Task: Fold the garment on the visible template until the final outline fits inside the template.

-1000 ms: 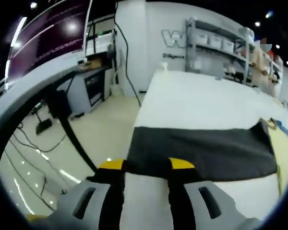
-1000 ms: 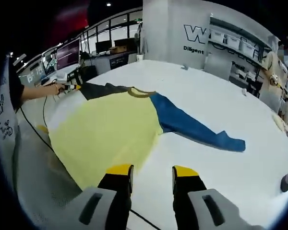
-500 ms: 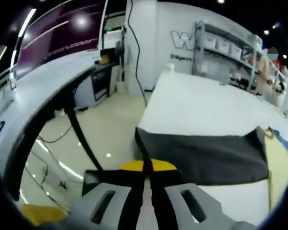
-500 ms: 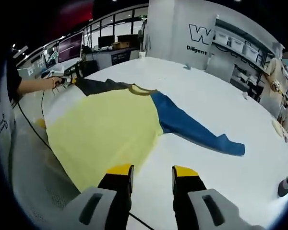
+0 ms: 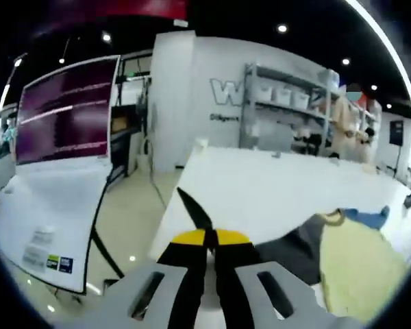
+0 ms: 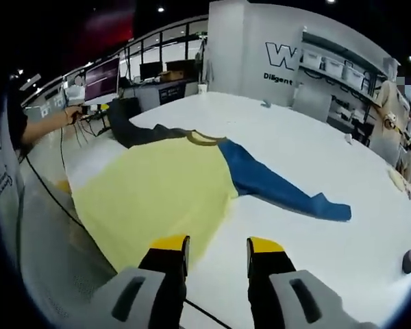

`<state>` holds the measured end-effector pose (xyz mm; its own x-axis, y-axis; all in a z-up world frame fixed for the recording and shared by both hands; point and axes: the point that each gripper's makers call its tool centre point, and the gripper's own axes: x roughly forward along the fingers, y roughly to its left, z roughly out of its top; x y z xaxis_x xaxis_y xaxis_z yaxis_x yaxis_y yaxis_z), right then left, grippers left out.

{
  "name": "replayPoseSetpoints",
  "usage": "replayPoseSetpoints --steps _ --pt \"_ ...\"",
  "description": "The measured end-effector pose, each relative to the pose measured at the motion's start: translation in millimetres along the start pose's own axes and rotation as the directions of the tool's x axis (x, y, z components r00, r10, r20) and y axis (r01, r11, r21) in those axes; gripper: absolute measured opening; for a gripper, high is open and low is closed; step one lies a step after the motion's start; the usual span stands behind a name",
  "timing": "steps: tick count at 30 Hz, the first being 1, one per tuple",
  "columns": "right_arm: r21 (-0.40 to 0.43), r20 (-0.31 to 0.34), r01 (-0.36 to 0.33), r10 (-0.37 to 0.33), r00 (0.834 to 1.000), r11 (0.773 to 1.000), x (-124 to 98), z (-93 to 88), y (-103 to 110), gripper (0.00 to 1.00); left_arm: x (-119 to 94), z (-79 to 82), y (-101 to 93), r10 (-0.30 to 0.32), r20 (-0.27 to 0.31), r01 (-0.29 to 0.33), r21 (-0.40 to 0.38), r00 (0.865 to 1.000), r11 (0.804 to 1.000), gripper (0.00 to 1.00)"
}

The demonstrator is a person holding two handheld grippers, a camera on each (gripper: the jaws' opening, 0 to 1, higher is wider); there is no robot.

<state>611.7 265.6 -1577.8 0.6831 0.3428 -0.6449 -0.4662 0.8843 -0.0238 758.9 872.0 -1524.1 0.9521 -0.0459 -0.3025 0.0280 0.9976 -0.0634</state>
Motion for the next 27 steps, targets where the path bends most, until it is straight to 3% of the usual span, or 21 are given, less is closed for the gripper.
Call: replayPoseSetpoints --steps 5,9,14,17,18,20,23,25,27 --pt "0.024 0.029 0.009 -0.01 1.0 1.0 -6.0 -1.0 -0.5 0.29 -14.8 35.6 -33.2 -0.07 0.075 0.069 0.017 0.995 0.997 0.0" --pt "0.04 0.055 0.017 -0.019 0.998 0.999 -13.8 -2.7 0.3 0.29 -17.4 62.0 -59.4 -0.137 0.126 0.132 0.047 0.983 0.99 0.0" --pt "0.056 0.075 0.027 -0.031 0.997 0.998 -20.7 -6.1 -1.8 0.29 -21.4 98.6 -124.2 -0.283 0.186 0.268 0.1 0.941 0.958 0.0" --pt "0.065 0.083 0.033 -0.038 0.996 0.997 -24.5 -6.7 -0.7 0.29 -22.0 109.7 -148.7 -0.328 0.202 0.308 0.122 0.923 0.943 0.0" --pt "0.069 0.085 0.036 -0.041 0.996 0.997 -26.0 -7.6 -1.4 0.29 -20.7 115.4 -167.8 -0.352 0.203 0.327 0.147 0.914 0.934 0.0" --pt "0.074 0.089 0.039 -0.046 0.995 0.997 -28.2 -8.6 -2.6 0.29 -14.3 120.1 -186.5 -0.375 0.206 0.349 0.155 0.904 0.924 0.0" --pt "0.086 0.096 0.045 -0.053 0.994 0.995 -31.9 -9.8 -0.8 0.29 -6.5 119.7 -210.2 -0.406 0.189 0.372 0.188 0.894 0.909 0.0" --pt "0.094 0.093 0.047 -0.056 0.994 0.994 -34.3 -12.8 -0.4 0.29 -1.8 118.3 -236.0 -0.446 0.186 0.413 0.19 0.876 0.891 0.0" --pt "0.098 0.091 0.05 -0.059 0.994 0.994 -36.6 -15.3 -1.5 0.29 1.6 116.0 -252.5 -0.468 0.176 0.436 0.192 0.866 0.879 0.0"
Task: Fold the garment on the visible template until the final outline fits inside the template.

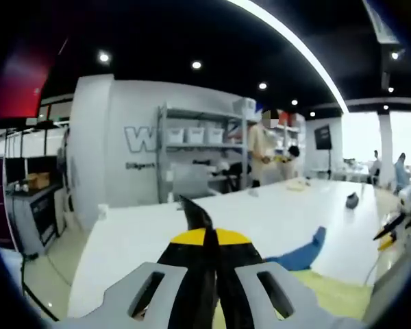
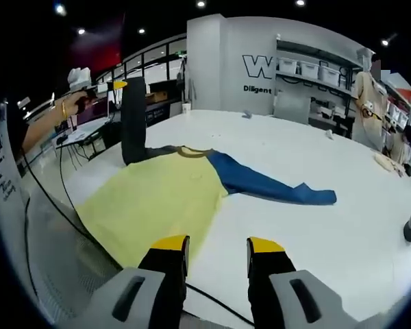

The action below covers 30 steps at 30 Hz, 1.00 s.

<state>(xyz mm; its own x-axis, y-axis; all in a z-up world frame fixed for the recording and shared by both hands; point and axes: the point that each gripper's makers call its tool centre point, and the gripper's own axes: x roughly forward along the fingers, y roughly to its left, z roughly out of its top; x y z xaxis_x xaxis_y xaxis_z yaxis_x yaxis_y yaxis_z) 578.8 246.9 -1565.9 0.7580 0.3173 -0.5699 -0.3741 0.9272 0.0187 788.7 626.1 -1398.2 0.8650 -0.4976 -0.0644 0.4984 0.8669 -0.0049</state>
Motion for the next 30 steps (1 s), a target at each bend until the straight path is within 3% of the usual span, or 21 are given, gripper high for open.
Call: replayPoseSetpoints --steps 4,5,10,13,16,18,21,24,27,30 --pt "0.014 0.0 0.018 -0.018 1.0 1.0 -5.6 -3.3 -7.9 0.29 28.8 -11.0 -35.8 -0.061 -0.015 0.061 -0.008 0.998 0.998 0.0" --pt "0.015 0.001 0.019 -0.019 1.0 1.0 -6.0 -3.4 -8.2 0.29 28.0 -11.8 -41.0 -0.064 -0.017 0.064 -0.009 0.998 0.998 0.0" --pt "0.024 0.0 0.032 -0.032 0.999 0.999 -10.8 -5.8 -14.8 0.29 56.8 -36.7 -77.8 -0.124 -0.05 0.124 -0.013 0.991 0.992 0.0" --pt "0.034 -0.004 0.039 -0.039 0.999 0.999 -13.5 -8.7 -17.2 0.29 67.4 -59.2 -105.4 -0.184 -0.109 0.183 -0.026 0.977 0.983 0.0" --pt "0.047 -0.008 0.046 -0.046 0.999 0.998 -16.3 -12.2 -19.5 0.29 73.9 -75.0 -124.3 -0.217 -0.118 0.222 0.033 0.969 0.974 0.0" --pt "0.053 -0.016 0.041 -0.041 0.999 0.998 -16.6 -15.5 -17.9 0.29 80.7 -106.7 -141.0 -0.23 -0.188 0.245 0.059 0.955 0.968 0.0" --pt "0.059 -0.028 0.04 -0.038 0.999 0.997 -15.3 -21.4 -17.9 0.29 91.7 -144.7 -155.4 -0.227 -0.226 0.239 0.026 0.947 0.971 0.0" --pt "0.062 -0.029 0.04 -0.039 0.999 0.997 -16.1 -21.8 -15.6 0.29 97.0 -168.3 -166.5 -0.241 -0.268 0.259 0.037 0.933 0.965 0.0" --pt "0.067 -0.037 0.034 -0.032 0.999 0.997 -16.1 -25.0 -15.0 0.29 98.3 -193.8 -181.5 -0.265 -0.333 0.292 0.032 0.905 0.956 0.0" --pt "0.073 -0.042 0.033 -0.03 0.999 0.997 -16.3 -27.9 -15.2 0.29 99.6 -207.8 -195.2 -0.285 -0.36 0.319 0.039 0.888 0.947 0.0"
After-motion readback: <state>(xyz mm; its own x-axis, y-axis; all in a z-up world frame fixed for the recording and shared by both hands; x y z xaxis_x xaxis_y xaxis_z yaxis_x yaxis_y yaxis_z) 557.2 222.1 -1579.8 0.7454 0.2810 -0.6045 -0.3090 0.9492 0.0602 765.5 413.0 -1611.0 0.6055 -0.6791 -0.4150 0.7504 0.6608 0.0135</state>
